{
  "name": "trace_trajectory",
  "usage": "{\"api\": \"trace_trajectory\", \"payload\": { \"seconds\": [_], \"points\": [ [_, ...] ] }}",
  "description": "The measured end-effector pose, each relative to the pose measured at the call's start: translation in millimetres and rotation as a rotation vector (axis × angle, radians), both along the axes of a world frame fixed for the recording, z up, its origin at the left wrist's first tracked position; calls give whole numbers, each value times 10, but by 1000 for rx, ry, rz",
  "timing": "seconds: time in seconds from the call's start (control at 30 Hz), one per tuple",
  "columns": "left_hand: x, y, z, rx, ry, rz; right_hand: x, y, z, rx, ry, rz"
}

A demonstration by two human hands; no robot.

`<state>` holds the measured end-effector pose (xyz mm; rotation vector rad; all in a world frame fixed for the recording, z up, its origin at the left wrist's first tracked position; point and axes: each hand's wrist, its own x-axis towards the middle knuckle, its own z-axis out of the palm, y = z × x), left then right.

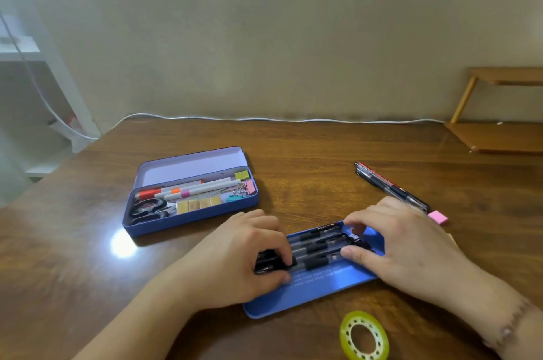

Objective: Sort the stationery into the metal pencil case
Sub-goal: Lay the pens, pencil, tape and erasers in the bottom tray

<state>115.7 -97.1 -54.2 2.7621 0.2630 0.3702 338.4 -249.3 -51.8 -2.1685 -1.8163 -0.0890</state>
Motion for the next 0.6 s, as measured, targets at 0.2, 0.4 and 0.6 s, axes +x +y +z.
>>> {"api": "trace_trajectory", "payload": {
  "seconds": [0.2,0.4,0.6],
  "points": [
    [-6,6,-5,-51,3,-9,-39,-17,-18,-59,52,-8],
    [-6,2,9,-31,19,-16,-30,-10,-45,-45,96,22],
    [-18,1,16,-3,26,-13,4,-2,-67,-14,115,21]
  ]
}}
